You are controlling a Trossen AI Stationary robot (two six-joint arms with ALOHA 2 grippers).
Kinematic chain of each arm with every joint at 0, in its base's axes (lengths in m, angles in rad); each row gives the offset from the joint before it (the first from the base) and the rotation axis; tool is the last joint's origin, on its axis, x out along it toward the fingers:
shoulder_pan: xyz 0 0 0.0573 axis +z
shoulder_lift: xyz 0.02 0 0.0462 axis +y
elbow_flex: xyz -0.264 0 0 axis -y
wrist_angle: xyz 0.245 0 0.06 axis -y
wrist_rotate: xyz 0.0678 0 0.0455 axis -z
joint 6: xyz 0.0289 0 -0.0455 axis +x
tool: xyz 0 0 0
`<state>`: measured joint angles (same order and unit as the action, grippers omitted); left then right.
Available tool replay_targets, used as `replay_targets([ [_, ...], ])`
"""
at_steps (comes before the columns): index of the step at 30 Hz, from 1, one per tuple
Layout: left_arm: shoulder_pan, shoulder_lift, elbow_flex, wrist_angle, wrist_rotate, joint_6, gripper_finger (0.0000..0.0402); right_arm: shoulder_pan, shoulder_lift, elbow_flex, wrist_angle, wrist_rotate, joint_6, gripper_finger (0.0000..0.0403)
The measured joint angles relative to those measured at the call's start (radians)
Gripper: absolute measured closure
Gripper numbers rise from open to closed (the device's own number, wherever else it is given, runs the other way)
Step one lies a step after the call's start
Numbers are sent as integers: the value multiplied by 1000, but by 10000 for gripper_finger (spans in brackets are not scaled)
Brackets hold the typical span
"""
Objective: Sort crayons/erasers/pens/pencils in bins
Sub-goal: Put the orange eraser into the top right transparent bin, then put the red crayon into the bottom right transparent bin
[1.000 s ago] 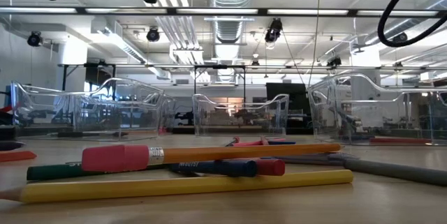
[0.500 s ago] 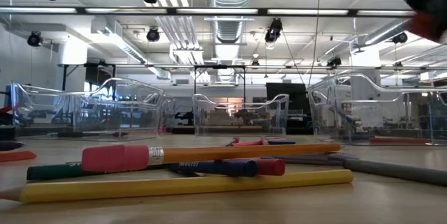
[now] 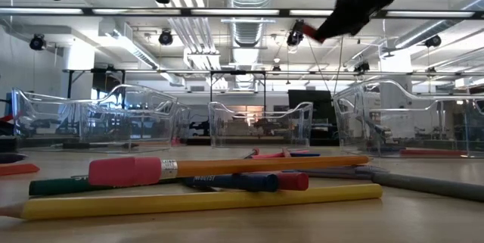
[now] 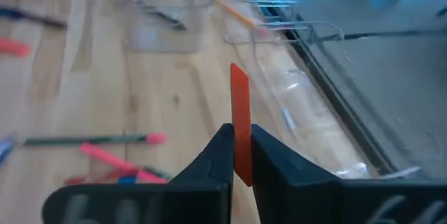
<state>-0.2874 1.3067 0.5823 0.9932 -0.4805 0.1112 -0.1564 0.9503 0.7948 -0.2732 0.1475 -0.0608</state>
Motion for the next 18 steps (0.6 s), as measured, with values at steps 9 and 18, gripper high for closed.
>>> replay_targets([
  [9,1,0,0,-8,0,1,175,-468,201,0,208,-306,-63,358],
  [18,11,0,0,-17,0,1,175,-550,431,131,244,-511,-43,268],
])
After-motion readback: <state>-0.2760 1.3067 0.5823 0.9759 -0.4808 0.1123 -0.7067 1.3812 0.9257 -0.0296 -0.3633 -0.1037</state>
